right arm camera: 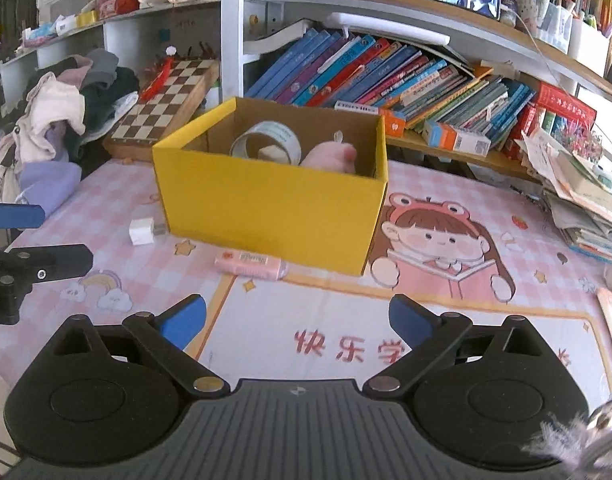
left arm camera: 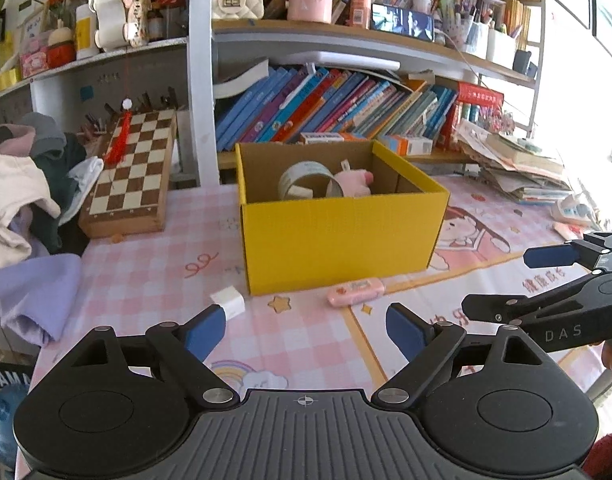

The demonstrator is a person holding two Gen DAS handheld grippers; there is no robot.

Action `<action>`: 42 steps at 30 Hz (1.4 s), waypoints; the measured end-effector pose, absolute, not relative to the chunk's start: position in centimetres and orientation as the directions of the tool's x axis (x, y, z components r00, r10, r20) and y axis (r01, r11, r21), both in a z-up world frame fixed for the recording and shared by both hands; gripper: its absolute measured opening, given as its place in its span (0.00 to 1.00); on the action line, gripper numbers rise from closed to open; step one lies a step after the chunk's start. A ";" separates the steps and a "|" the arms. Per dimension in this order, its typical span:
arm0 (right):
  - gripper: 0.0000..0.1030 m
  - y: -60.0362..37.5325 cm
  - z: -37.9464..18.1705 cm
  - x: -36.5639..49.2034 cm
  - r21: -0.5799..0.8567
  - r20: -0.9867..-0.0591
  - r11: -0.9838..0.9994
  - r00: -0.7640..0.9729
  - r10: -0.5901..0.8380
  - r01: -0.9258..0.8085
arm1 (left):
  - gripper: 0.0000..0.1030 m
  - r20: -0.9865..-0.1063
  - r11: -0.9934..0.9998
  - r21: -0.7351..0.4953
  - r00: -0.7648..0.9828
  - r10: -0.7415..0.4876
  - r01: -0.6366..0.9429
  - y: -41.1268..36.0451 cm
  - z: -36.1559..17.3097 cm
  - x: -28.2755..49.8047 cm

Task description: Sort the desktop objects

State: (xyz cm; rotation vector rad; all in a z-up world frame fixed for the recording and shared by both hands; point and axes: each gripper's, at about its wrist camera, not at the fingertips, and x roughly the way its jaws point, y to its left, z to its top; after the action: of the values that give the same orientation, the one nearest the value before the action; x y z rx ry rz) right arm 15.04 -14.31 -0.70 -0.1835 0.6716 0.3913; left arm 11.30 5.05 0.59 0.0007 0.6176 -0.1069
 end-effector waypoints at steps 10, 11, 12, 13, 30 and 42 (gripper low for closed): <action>0.97 -13.8 -2.0 13.4 -0.027 -0.669 0.917 0.689 0.280 -0.398 | 0.87 -0.604 0.992 -0.034 0.788 -0.116 0.119 4.8 -0.4 10.4; 0.97 -13.7 -2.1 13.3 -0.026 -0.673 0.917 0.686 0.278 -0.398 | 0.87 -0.608 0.992 -0.036 0.785 -0.117 0.119 4.7 -0.6 10.3; 0.97 -13.6 -2.3 13.1 -0.026 -0.677 0.917 0.681 0.277 -0.399 | 0.87 -0.613 0.992 -0.038 0.781 -0.118 0.120 4.7 -0.7 10.2; 0.97 -13.5 -2.4 13.0 -0.026 -0.682 0.916 0.677 0.276 -0.399 | 0.87 -0.617 0.992 -0.040 0.778 -0.120 0.121 4.6 -0.9 10.0; 0.97 -12.2 -2.7 12.4 -0.057 -0.690 0.900 0.669 0.278 -0.433 | 0.87 -0.630 0.991 -0.043 0.767 -0.123 0.123 4.4 -1.4 9.5; 0.96 -12.2 -2.9 14.1 -0.054 -0.705 0.899 0.654 0.274 -0.434 | 0.87 -0.643 0.994 -0.032 0.759 -0.102 0.106 4.6 -1.9 10.7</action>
State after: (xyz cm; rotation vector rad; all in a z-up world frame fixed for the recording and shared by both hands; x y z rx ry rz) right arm 14.10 -12.20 -2.93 -0.2260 0.7576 0.4055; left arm 10.72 4.56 -1.89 0.0064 0.7003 -0.1135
